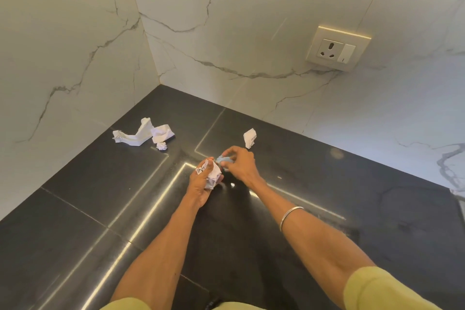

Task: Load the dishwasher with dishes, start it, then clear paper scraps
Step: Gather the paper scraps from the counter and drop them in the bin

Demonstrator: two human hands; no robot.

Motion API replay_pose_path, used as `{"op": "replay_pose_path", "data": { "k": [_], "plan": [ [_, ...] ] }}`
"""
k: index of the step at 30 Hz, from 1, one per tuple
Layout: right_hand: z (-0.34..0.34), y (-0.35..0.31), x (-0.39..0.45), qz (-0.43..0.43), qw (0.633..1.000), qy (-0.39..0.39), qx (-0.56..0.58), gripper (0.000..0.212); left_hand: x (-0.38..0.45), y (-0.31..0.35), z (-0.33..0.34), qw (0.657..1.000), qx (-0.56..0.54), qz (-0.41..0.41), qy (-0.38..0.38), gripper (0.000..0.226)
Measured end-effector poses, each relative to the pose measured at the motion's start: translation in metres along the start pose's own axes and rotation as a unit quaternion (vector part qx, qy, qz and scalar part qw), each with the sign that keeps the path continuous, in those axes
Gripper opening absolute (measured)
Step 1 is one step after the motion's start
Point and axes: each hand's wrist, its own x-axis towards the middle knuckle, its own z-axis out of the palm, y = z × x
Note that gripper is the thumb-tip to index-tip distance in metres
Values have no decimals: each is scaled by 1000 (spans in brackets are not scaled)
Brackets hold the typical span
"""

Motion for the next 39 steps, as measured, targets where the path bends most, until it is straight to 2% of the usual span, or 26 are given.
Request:
{"op": "replay_pose_path", "data": {
  "k": [4,6,12,17,21,25,30,33,35,37,39],
  "plan": [
    [15,-14,-4,-28,999,-2,15,17,-2,1,-4,1000,-14,10,-7,73],
    [17,-14,-5,-42,999,-19,9,16,-4,0,-6,1000,-12,16,-14,83],
    [20,-14,-11,-32,997,-63,-29,19,-14,4,-9,1000,-28,7,-13,47],
    [24,-9,-15,-50,992,0,-119,15,-18,3,-10,1000,-14,5,1,40],
    [13,-9,-11,-67,997,4,-30,12,-21,6,-9,1000,-14,-5,25,22],
    [-10,-3,4,-47,995,74,-42,17,-21,11,-3,999,-7,-5,42,18],
    [-38,-3,23,-21,992,83,-93,47,-13,20,-3,999,3,-23,39,19],
    [-46,4,37,-17,994,65,-90,59,-9,24,-10,999,19,-42,26,23],
    [-49,11,48,0,993,27,-117,67,-8,22,-11,999,15,-38,31,22],
    [-50,20,59,19,982,-34,-186,73,-8,19,-6,999,13,-20,47,18],
    [-49,28,67,22,959,-81,-271,70,-8,16,-1,998,15,-2,65,16]
  ]
}}
